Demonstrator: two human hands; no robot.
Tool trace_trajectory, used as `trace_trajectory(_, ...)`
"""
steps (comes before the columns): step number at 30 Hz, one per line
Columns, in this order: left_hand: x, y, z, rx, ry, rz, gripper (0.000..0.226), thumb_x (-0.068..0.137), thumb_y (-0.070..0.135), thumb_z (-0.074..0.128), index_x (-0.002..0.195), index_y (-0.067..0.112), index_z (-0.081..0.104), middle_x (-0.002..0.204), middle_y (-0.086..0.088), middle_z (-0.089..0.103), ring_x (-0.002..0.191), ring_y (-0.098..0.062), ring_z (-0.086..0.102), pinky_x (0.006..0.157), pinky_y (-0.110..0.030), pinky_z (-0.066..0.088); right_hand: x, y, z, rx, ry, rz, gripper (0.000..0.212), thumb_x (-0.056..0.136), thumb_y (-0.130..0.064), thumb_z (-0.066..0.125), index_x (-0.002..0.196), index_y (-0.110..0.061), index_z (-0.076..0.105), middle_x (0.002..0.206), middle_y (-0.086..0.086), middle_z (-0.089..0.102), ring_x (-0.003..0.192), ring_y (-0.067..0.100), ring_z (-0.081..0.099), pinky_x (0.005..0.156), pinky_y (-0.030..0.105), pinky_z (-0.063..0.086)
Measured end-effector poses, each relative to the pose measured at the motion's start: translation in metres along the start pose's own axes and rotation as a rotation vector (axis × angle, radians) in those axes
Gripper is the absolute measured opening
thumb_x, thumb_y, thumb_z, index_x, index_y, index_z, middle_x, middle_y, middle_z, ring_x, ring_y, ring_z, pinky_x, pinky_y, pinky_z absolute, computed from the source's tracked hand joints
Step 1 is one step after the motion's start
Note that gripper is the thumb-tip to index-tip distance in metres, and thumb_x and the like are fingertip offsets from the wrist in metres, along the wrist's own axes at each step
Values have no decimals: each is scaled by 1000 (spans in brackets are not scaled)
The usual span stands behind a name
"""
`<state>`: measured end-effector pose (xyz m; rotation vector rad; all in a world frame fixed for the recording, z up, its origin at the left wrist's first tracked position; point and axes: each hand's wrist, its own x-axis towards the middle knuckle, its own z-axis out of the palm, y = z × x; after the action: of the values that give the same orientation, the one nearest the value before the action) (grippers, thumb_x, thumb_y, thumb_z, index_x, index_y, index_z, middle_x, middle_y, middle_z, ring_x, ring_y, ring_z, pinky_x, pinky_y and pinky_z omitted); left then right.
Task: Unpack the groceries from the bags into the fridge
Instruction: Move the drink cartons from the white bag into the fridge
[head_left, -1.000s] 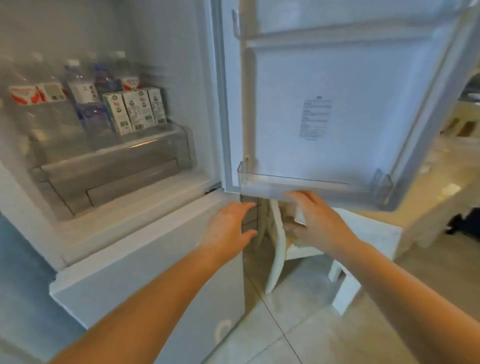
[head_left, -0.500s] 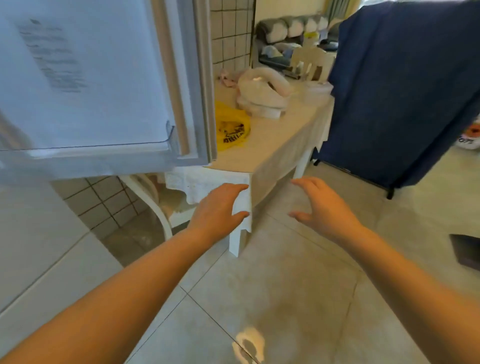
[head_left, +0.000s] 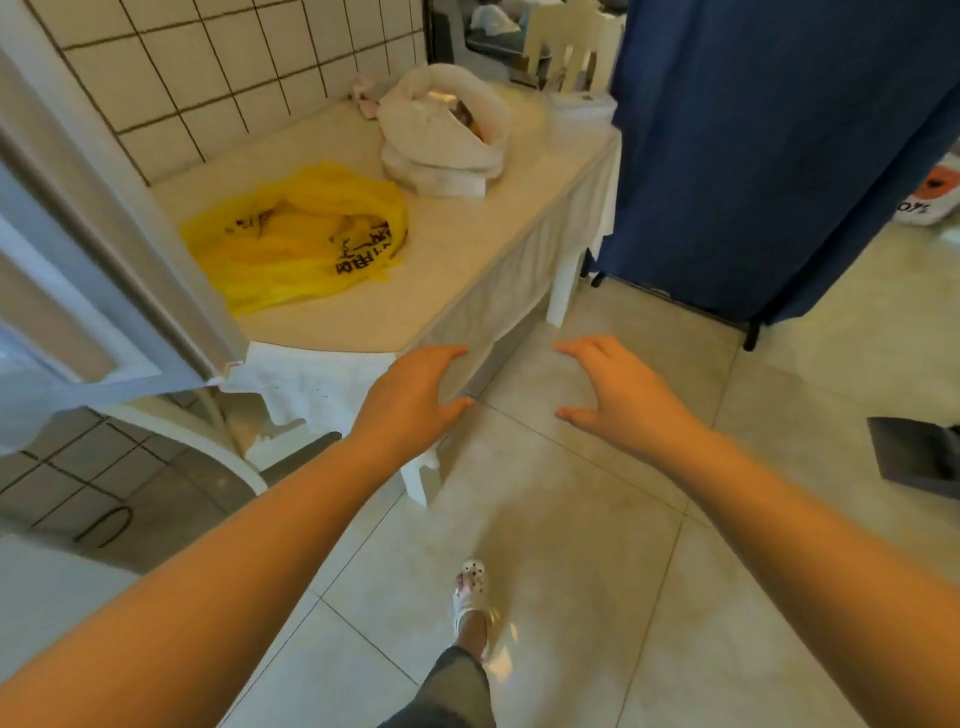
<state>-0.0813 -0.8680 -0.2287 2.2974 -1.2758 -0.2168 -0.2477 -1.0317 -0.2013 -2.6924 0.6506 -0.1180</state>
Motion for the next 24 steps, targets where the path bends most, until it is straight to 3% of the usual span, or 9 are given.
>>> trace_trajectory(3, 57, -7, 6, -26, 37, 3, 58, 85, 30, 66, 137, 22, 42, 136, 0, 48, 125, -17, 44, 98, -28, 36, 45, 25, -4, -15, -18, -5, 70, 84, -34, 67, 143, -26, 30, 144, -2, 32, 128, 17, 39, 100, 32, 41)
trace_trajectory(8, 164, -19, 15, -46, 76, -25, 58, 84, 33, 66, 137, 22, 43, 135, 2, 48, 122, -15, 45, 95, -23, 34, 142, 67, -24, 23, -43, 1, 70, 84, -32, 67, 143, -26, 30, 145, -2, 32, 129, 15, 37, 100, 25, 34)
trace_trajectory(15, 308, -24, 22, -70, 78, -29, 59, 84, 33, 67, 136, 20, 44, 134, 1, 49, 121, -13, 46, 93, -17, 29, 261, 132, -48, 23, -28, 4, 70, 82, -33, 69, 141, -27, 32, 141, 0, 35, 127, 17, 38, 100, 26, 34)
trace_trajectory(19, 379, -24, 32, -75, 99, -64, 58, 83, 33, 67, 136, 22, 44, 134, 2, 49, 121, -13, 47, 98, -24, 34, 332, 173, -60, 56, -35, -44, 69, 82, -30, 70, 141, -24, 34, 142, 1, 35, 128, 16, 37, 98, 17, 26)
trace_trajectory(24, 462, -23, 52, -10, 160, -190, 58, 84, 36, 65, 136, 23, 43, 136, 3, 48, 122, -13, 46, 100, -27, 35, 438, 227, -84, 106, -87, -171, 66, 84, -24, 67, 141, -27, 34, 145, -2, 32, 126, 15, 40, 98, 19, 29)
